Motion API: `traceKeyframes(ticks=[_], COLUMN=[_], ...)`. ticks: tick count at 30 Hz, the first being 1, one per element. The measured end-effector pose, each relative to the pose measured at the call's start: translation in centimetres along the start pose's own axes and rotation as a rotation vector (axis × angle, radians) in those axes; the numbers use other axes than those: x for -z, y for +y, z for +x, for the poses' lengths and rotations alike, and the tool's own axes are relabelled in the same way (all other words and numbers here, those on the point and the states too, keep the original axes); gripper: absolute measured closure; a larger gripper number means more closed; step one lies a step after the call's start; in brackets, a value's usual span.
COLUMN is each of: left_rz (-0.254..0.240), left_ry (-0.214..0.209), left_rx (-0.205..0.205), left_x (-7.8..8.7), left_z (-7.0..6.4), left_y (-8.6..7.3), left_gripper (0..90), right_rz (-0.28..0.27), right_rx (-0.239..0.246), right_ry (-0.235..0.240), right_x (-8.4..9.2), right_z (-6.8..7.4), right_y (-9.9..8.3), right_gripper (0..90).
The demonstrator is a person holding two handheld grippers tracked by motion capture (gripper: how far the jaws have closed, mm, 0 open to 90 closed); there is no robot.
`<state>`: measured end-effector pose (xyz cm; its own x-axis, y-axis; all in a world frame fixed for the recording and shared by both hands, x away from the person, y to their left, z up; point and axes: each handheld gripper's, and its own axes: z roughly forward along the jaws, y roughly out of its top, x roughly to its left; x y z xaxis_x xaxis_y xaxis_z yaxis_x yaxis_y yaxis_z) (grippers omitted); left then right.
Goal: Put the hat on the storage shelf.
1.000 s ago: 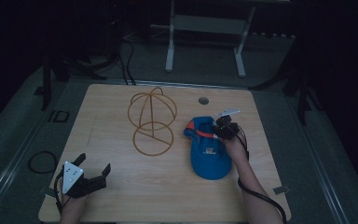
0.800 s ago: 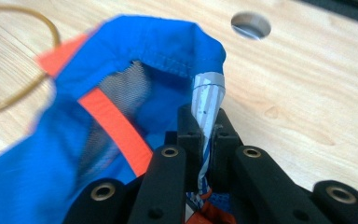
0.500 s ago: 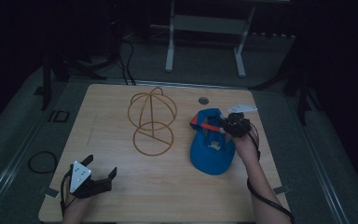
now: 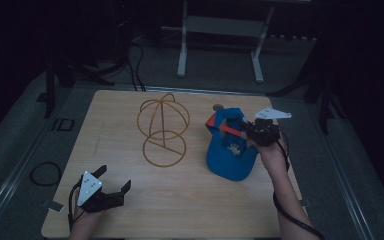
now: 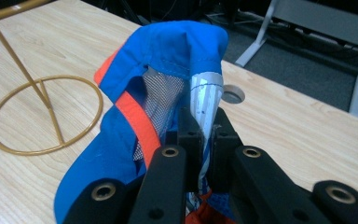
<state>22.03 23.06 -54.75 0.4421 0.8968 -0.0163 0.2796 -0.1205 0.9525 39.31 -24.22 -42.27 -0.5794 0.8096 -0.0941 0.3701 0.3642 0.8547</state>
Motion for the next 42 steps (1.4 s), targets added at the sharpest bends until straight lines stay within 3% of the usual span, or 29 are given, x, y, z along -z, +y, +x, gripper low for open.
traceKeyframes(ticks=[1, 2, 3, 6, 8, 9, 12, 14, 15, 20, 24, 26, 28, 30, 42], left_rz=[0.0, 0.046, 0.038, 0.013, 0.013, -0.014, -0.029, -0.029, -0.039, -0.055, -0.068, -0.068, -0.063, -0.065, -0.045], left_ry=[0.0, -0.004, -0.013, -0.045, -0.045, -0.082, -0.096, -0.096, -0.105, -0.144, -0.178, -0.178, -0.203, -0.222, -0.307], left_rx=[0.0, 0.05, 0.065, 0.059, 0.059, 0.061, 0.034, 0.034, 0.001, -0.046, -0.07, -0.07, -0.103, -0.113, -0.173], left_x=[0.0, 0.4, 0.6, 1.0, 1.0, 0.8, 0.8, 0.8, 0.8, 0.8, 0.3, 0.3, -0.5, -0.9, -3.3], left_z=[0.0, -0.1, -0.1, -0.3, -0.3, -0.3, -0.5, -0.5, -1.0, -2.2, -3.2, -3.2, -4.3, -4.8, -7.8], left_y=[0.0, 1.2, 1.8, 3.3, 3.3, 5.0, 6.6, 6.6, 8.0, 10.6, 12.0, 12.0, 13.9, 14.8, 18.1], left_gripper=[3.1, 5.1, 5.0, 5.0, 5.0, 5.0, 5.1, 5.1, 5.1, 5.1, 5.2, 5.2, 5.2, 5.2, 5.6], right_rz=[0.0, -0.015, -0.023, -0.037, -0.036, -0.034, -0.041, -0.046, -0.054, -0.069, -0.082, -0.083, -0.102, -0.115, -0.173], right_rx=[0.0, -0.006, -0.01, 0.0, 0.001, 0.018, 0.017, 0.014, 0.011, 0.009, 0.034, 0.035, 0.049, 0.058, 0.128], right_ry=[0.0, 0.008, 0.015, 0.011, 0.011, 0.004, 0.018, 0.026, 0.037, 0.048, 0.049, 0.049, 0.06, 0.069, 0.127], right_x=[0.0, 0.7, 1.0, 1.9, 2.1, 2.6, 3.2, 3.4, 3.8, 4.6, 5.3, 5.5, 6.3, 6.6, 8.7], right_z=[0.0, 0.1, 0.1, 0.2, 0.3, 0.5, 0.6, 0.7, 0.8, 1.1, 1.6, 1.7, 2.2, 2.5, 5.3], right_y=[0.0, 0.2, 0.2, 0.5, 0.6, 0.9, 1.3, 1.4, 1.5, 1.6, 1.7, 1.7, 1.9, 2.1, 2.8], right_gripper=[86.6, 86.5, 86.6, 86.5, 86.5, 86.6, 86.5, 86.5, 86.5, 86.6, 86.6, 86.6, 86.7, 86.7, 86.7])
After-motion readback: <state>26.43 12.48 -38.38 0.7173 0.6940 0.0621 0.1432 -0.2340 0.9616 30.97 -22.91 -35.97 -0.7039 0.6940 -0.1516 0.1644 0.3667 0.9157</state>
